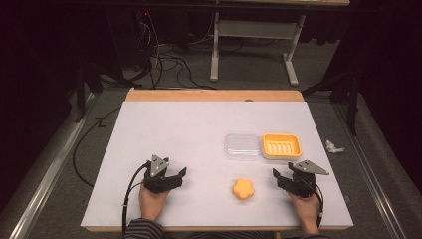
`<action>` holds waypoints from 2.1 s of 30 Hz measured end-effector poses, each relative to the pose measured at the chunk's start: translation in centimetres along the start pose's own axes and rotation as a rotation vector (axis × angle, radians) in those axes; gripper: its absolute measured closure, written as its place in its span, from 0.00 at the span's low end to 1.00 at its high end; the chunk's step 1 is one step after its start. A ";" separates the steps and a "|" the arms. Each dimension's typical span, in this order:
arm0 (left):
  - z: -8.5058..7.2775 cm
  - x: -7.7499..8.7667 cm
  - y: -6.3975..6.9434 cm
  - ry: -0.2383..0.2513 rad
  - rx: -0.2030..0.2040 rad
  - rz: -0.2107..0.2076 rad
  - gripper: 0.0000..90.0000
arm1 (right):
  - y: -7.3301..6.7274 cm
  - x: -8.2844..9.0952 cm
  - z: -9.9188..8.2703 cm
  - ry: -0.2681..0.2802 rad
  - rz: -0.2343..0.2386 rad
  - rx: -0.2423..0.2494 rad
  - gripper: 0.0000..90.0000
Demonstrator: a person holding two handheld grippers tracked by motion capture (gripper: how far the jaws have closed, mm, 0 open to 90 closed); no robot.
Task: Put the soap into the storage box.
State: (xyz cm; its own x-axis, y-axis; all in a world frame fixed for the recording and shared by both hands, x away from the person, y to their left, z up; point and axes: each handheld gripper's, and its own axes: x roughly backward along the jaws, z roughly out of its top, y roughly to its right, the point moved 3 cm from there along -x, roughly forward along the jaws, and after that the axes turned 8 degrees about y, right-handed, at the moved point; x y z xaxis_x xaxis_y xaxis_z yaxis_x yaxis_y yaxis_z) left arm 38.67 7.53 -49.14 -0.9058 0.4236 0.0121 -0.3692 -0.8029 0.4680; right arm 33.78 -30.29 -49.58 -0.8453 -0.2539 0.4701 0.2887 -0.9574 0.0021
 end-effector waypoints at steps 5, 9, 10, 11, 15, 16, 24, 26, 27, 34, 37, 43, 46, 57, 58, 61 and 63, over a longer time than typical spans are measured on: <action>0.0 0.0 0.0 0.000 -0.002 -0.005 0.27 | -0.1 -0.1 0.0 -0.009 0.000 0.013 0.39; 0.0 0.0 0.0 0.000 0.002 -0.007 0.27 | -0.1 -0.2 0.0 -0.013 0.000 0.002 0.39; 0.0 0.1 0.0 0.000 -0.001 -0.007 0.27 | 0.0 -0.2 0.0 -0.015 0.000 -0.002 0.39; 0.0 0.1 0.0 0.001 -0.002 -0.006 0.27 | 0.0 -0.2 0.0 -0.014 -0.001 -0.002 0.39; 0.0 0.0 0.0 -0.002 -0.002 -0.005 0.27 | 0.0 -0.4 0.0 -0.035 0.009 -0.004 0.36; 0.0 0.0 0.0 -0.002 -0.003 -0.006 0.27 | 0.0 -0.4 0.0 -0.044 0.016 -0.004 0.35; 0.0 0.0 0.0 -0.002 -0.001 -0.001 0.27 | 0.6 -0.3 0.1 -0.039 0.084 -0.067 0.27; 0.0 0.0 0.0 -0.001 0.000 -0.001 0.27 | 0.6 -0.3 0.1 -0.037 0.092 -0.074 0.27; 0.0 0.0 0.0 -0.001 0.000 -0.001 0.27 | 0.6 -0.2 0.1 -0.040 0.089 -0.080 0.25; 0.0 0.0 0.0 -0.003 0.002 -0.003 0.27 | 0.6 0.2 0.0 -0.058 0.115 -0.129 0.18; 0.0 0.0 0.0 -0.002 0.002 -0.001 0.27 | 0.4 0.5 -0.1 -0.066 0.116 -0.123 0.20; 0.0 0.0 -0.1 -0.006 0.000 0.004 0.27 | -0.2 1.5 0.0 -0.051 0.150 -0.096 0.23; 0.0 0.0 0.0 -0.006 -0.001 0.000 0.27 | -0.7 1.9 -0.1 -0.054 0.164 -0.075 0.26; 0.0 0.0 0.0 -0.007 0.002 0.001 0.27 | -2.7 3.0 0.0 -0.033 0.199 -0.014 0.33; 0.0 0.0 0.0 -0.007 0.002 0.002 0.27 | -2.9 3.1 0.1 -0.033 0.207 -0.008 0.33; 0.0 0.0 -0.1 -0.008 0.004 0.002 0.27 | -3.5 3.3 0.2 -0.036 0.226 -0.005 0.33; 0.0 -0.1 -0.1 -0.008 0.004 0.002 0.27 | -3.8 3.4 0.3 -0.038 0.233 0.002 0.33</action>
State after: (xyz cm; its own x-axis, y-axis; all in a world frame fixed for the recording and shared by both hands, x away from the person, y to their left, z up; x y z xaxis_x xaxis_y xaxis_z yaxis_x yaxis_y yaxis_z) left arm 38.76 7.58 -49.15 -0.9048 0.4253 0.0204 -0.3663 -0.8019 0.4719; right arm 29.97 -27.51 -47.76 -0.7382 -0.4629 0.4908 0.4752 -0.8731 -0.1088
